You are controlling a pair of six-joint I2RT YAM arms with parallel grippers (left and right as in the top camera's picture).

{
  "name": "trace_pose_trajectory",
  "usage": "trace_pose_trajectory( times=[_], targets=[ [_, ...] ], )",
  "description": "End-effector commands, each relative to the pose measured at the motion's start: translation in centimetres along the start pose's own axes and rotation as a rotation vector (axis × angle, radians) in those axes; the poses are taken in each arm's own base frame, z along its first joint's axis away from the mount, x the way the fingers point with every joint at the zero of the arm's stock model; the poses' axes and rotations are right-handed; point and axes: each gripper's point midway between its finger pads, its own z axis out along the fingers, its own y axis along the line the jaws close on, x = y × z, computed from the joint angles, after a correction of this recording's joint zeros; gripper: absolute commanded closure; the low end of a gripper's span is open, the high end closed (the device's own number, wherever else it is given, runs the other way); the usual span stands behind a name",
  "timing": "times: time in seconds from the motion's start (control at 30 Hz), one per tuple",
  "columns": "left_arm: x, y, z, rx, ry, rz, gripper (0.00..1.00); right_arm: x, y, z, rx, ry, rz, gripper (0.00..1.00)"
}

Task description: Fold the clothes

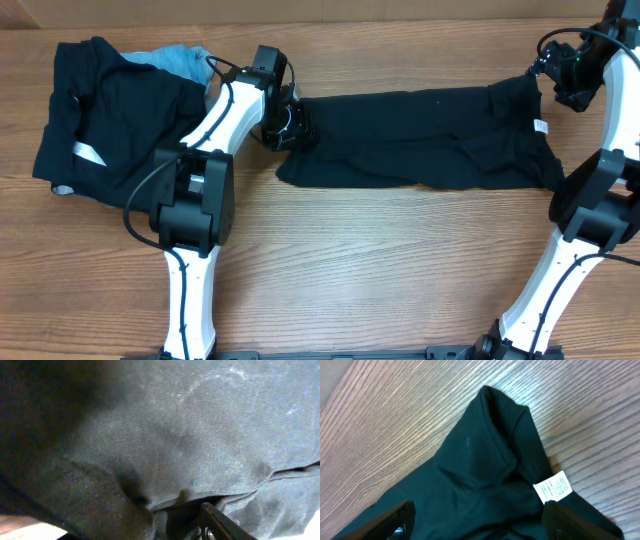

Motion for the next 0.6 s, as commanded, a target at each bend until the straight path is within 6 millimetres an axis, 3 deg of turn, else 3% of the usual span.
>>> trace_pose_trajectory(
  times=[0.0, 0.1, 0.13, 0.17, 0.3, 0.4, 0.43, 0.57],
  targets=[
    [2.2, 2.4, 5.0, -0.031, 0.107, -0.002, 0.53, -0.4, 0.3, -1.2, -0.011, -0.021, -0.01, 0.15],
    [2.4, 2.5, 6.1, -0.007, 0.125, -0.007, 0.73, -0.1, 0.3, -1.2, -0.007, -0.009, -0.007, 0.15],
    [2.3, 2.4, 6.2, 0.002, 0.123, -0.004, 0.91, 0.0, 0.2, -1.2, -0.006, -0.005, -0.006, 0.15],
    [2.0, 2.3, 6.3, 0.006, 0.114, 0.0, 0.96, 0.0, 0.2, -1.2, -0.006, -0.003, -0.006, 0.15],
    [0.6, 2.0, 4.9, 0.004, 0.078, 0.0, 0.96, 0.1, 0.2, -1.2, -0.004, 0.0, -0.005, 0.15],
    [-1.4, 3.7, 1.4, -0.191, 0.001, 0.001, 0.96, 0.1, 0.2, -1.2, -0.004, 0.0, -0.005, 0.15],
    [-2.7, 4.4, -1.5, -0.314, -0.055, 0.009, 0.96, 0.1, 0.2, -1.2, -0.004, -0.001, -0.004, 0.15],
    [-5.5, 3.4, -8.2, -0.5, -0.207, 0.047, 0.96, 0.0, 0.0, -1.3, -0.003, -0.003, 0.001, 0.15]
  ],
)
